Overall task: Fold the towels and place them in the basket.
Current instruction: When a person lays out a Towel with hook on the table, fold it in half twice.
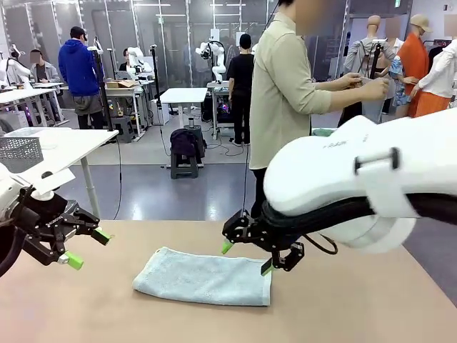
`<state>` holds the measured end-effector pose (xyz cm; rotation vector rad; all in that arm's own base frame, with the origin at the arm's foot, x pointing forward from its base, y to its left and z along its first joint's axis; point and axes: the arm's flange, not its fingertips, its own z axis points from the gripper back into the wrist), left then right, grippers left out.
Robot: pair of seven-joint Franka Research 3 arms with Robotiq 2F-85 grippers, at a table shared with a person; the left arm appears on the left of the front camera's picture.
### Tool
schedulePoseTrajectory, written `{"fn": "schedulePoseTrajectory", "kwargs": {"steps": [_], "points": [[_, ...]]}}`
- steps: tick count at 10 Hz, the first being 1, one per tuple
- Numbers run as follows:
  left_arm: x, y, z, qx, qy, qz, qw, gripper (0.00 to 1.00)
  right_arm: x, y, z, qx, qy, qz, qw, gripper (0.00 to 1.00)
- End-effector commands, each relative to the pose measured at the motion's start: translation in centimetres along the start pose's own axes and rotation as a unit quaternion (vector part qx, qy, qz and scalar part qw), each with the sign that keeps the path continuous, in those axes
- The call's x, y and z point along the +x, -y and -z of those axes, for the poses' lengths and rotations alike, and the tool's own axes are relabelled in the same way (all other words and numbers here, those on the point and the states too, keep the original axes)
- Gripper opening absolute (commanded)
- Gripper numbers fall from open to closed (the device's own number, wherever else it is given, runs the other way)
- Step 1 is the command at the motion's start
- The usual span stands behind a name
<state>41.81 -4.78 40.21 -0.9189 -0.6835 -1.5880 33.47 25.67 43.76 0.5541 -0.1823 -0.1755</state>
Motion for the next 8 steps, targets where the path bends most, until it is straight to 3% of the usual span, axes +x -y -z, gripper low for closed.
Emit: {"fn": "schedulePoseTrajectory", "kwargs": {"steps": [1, 4, 8], "points": [[-0.1, 0.1, -0.2, -0.004, -0.003, 0.009, 1.0, 0.94, 3.1, -2.3, 2.3, -0.067, 0.011, 0.021, 0.997, 1.0], [-0.1, 0.1, -0.2, -0.004, -0.003, 0.009, 1.0, 0.94, 7.1, -4.2, 4.3, -0.193, 0.006, 0.041, 0.98, 1.0], [-0.1, 0.1, -0.2, -0.004, -0.003, 0.009, 1.0, 0.94, 9.2, -4.0, 6.2, -0.223, 0.035, 0.077, 0.971, 1.0]]}}
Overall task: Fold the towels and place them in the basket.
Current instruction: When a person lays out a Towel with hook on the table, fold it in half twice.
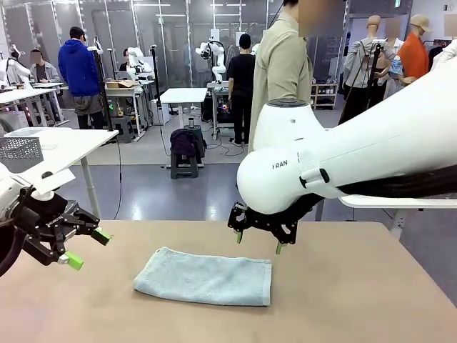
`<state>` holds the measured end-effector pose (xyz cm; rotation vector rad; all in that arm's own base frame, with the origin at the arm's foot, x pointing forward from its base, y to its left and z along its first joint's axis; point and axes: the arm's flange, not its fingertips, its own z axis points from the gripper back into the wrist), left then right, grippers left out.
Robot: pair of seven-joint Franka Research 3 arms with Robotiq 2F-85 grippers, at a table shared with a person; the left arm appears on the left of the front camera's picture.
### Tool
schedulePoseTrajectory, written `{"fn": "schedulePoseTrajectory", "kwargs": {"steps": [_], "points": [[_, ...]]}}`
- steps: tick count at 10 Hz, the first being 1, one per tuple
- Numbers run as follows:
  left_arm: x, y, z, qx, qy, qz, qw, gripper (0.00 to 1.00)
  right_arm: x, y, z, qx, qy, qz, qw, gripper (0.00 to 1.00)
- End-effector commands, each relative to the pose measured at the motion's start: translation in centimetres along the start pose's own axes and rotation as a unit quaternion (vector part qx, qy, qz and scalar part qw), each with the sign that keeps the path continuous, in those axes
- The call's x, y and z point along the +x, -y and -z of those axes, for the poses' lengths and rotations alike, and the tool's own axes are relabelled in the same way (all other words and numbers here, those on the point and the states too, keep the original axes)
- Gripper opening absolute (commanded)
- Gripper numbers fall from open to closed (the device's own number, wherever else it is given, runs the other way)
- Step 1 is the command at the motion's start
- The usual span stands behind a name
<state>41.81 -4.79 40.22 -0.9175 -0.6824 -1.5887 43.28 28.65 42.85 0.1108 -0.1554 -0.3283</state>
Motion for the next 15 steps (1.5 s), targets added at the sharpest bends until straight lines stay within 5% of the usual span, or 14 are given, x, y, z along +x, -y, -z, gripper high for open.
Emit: {"fn": "schedulePoseTrajectory", "kwargs": {"steps": [1, 10, 15], "points": [[-0.1, 0.2, -0.2, -0.004, -0.002, 0.009, 1.0, 0.94, 0.5, -1.5, 2.1, 0.011, 0.007, 0.022, 1.0, 1.0], [-0.1, 0.2, -0.2, -0.004, -0.002, 0.009, 1.0, 0.94, 0.2, -0.5, 0.8, 0.007, -0.006, 0.003, 1.0, 1.0], [-0.1, 0.2, -0.2, -0.004, -0.002, 0.009, 1.0, 0.94, -1.2, 1.2, 5.7, 0.001, 0.01, -0.029, 1.0, 1.0]]}}
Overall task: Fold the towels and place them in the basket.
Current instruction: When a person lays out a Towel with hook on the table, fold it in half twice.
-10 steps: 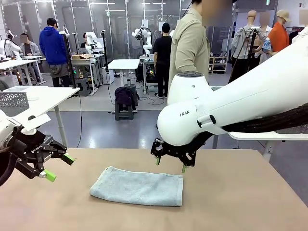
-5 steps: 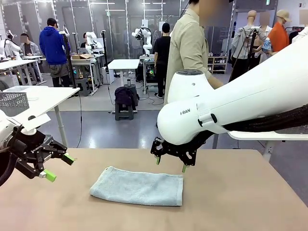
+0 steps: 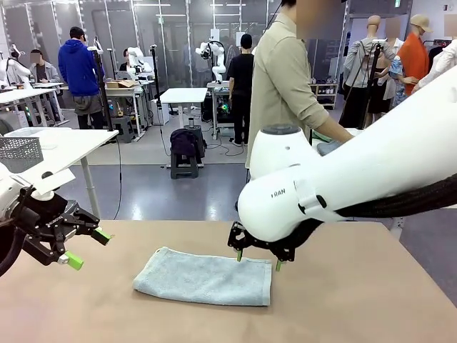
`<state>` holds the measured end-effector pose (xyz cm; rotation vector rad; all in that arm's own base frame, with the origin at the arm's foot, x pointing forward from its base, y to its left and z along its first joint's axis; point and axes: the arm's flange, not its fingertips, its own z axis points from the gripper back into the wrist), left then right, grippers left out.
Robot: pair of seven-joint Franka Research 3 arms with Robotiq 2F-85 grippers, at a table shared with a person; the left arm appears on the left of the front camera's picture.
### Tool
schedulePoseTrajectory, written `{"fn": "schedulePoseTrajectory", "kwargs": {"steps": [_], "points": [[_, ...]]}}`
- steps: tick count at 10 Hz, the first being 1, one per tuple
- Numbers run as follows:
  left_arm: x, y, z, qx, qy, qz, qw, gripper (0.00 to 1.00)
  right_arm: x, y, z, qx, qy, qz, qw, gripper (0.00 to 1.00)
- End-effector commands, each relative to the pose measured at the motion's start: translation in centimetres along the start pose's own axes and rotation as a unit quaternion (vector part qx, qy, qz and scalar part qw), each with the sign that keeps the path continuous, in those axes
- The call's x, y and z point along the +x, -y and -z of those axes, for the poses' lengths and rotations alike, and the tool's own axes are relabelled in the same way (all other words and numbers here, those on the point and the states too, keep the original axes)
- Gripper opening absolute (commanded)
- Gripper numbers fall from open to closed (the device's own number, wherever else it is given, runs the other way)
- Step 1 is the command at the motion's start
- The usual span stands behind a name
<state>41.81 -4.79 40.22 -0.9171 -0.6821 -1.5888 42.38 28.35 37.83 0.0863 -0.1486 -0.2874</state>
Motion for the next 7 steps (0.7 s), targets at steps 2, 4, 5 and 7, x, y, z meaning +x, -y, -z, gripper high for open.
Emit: {"fn": "schedulePoseTrajectory", "kwargs": {"steps": [2, 4, 5, 7], "points": [[-0.1, 0.2, -0.2, -0.004, -0.002, 0.009, 1.0, 0.94, 0.6, 0.3, 4.2, 0.003, 0.018, 0.0, 1.0, 1.0], [-0.1, 0.2, -0.2, -0.004, -0.002, 0.009, 1.0, 0.94, 1.2, 0.4, 6.0, 0.014, 0.012, -0.006, 1.0, 1.0], [-0.1, 0.2, -0.2, -0.004, -0.002, 0.009, 1.0, 0.94, 1.7, 0.4, 6.7, 0.018, 0.007, -0.01, 1.0, 1.0], [-0.1, 0.2, -0.2, -0.004, -0.002, 0.009, 1.0, 0.94, 1.8, 0.4, 7.8, 0.024, 0.002, -0.025, 0.999, 1.0]]}}
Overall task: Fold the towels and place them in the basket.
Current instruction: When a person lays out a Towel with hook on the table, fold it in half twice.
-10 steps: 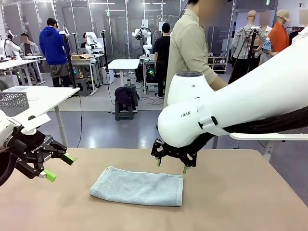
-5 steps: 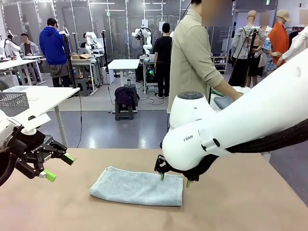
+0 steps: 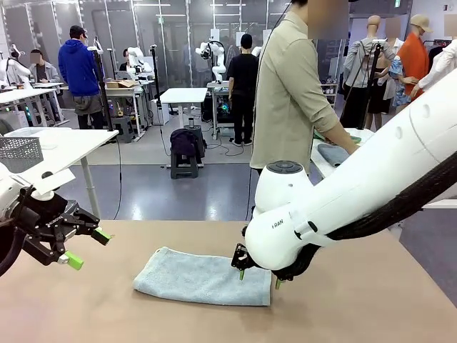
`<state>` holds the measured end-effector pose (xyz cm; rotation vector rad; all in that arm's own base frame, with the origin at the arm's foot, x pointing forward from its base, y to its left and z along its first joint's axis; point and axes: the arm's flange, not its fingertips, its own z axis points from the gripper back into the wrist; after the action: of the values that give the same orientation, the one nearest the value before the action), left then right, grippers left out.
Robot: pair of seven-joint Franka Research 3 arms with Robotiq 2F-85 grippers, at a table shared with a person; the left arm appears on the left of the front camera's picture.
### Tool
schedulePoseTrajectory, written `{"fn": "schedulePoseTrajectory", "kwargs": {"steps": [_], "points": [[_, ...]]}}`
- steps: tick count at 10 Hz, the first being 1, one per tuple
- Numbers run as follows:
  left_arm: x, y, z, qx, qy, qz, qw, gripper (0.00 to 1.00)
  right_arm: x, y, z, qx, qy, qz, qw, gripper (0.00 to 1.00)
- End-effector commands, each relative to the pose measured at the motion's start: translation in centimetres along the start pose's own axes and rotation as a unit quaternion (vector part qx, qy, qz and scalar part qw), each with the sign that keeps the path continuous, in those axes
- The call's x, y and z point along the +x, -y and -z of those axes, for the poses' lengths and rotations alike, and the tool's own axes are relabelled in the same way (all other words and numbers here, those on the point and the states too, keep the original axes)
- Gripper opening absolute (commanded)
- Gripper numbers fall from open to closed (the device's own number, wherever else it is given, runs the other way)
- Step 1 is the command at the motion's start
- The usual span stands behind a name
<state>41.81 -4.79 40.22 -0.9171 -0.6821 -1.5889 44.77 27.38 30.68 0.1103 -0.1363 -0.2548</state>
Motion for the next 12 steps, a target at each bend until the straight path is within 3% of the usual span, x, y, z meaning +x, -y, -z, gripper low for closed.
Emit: {"fn": "schedulePoseTrajectory", "kwargs": {"steps": [1, 7, 10, 12], "points": [[-0.1, 0.2, -0.2, -0.004, -0.002, 0.009, 1.0, 0.94, 0.4, -0.5, 0.7, 0.018, 0.011, -0.015, 1.0, 1.0], [-0.1, 0.2, -0.2, -0.004, -0.002, 0.009, 1.0, 0.94, 1.1, 0.3, 1.8, 0.012, 0.006, -0.011, 1.0, 1.0], [-0.1, 0.2, -0.2, -0.004, -0.002, 0.009, 1.0, 0.94, 1.1, 0.5, 2.2, 0.012, 0.007, -0.01, 1.0, 0.72], [-0.1, 0.2, -0.2, -0.004, -0.002, 0.009, 1.0, 0.94, 1.1, 0.6, 2.3, 0.009, 0.02, -0.009, 1.0, 0.72]]}}
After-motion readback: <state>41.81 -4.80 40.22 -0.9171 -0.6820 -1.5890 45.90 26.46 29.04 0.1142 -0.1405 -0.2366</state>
